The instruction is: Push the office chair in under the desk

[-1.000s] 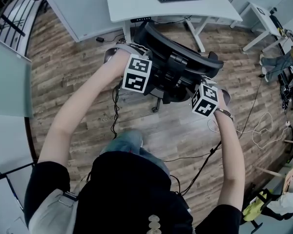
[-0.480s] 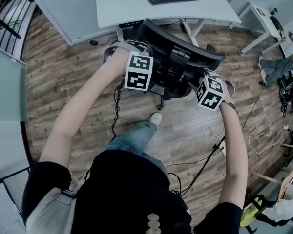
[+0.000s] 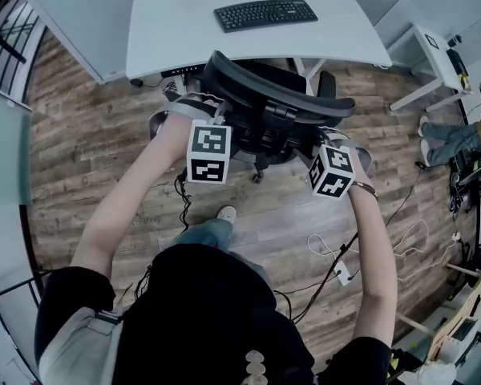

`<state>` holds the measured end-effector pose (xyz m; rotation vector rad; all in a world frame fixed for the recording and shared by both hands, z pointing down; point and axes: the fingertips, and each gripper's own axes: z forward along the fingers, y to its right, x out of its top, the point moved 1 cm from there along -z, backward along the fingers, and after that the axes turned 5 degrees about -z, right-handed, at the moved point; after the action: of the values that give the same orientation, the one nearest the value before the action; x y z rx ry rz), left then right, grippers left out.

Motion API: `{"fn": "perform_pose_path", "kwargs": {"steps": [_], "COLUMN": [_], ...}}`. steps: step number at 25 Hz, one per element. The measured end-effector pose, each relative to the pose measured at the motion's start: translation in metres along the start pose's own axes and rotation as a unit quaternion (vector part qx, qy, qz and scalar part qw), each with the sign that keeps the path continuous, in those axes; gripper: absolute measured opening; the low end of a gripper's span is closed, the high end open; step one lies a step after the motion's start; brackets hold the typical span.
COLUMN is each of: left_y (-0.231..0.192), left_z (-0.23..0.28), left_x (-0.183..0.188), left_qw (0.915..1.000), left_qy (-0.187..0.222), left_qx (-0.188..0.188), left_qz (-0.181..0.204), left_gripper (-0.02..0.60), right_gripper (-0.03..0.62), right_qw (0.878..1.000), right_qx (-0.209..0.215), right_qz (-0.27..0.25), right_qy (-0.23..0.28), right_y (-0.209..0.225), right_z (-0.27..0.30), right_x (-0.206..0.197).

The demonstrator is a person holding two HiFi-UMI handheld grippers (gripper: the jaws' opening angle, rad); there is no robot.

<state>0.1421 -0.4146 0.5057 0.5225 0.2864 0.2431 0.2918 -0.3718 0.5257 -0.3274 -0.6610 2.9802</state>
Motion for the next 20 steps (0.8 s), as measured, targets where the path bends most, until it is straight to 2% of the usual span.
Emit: {"fn": "perform_pose_path", "kwargs": {"steps": [4, 9, 20], "left_y": [-0.048, -0.051, -0.099], "left_z": [0.022, 0.039, 0.07], "left_x": [0.012, 0.014, 0.03], "left_qw": [0.9997, 0.9988, 0.9954], "left_qy": [-0.017, -0.027, -0.054], "left_qx": [0.001, 0.015, 0.024], "left_qz": [-0.02, -0.038, -0.076], "left_gripper": [0.135, 0.135, 0.133], "right_gripper": [0.098, 0.099, 0.098], "right_qw": [1.0, 0.999, 0.996], "right_qx": [0.009, 0.002, 0.015], "right_qz": [-0.015, -0.039, -0.078], "right_qy": [0.009, 0.014, 0.032], "right_y": [0.051, 0.062, 0.122], "right_z": [0.007, 0.024, 0.041], "right_x": [-0.032, -0.045, -0.086]}}
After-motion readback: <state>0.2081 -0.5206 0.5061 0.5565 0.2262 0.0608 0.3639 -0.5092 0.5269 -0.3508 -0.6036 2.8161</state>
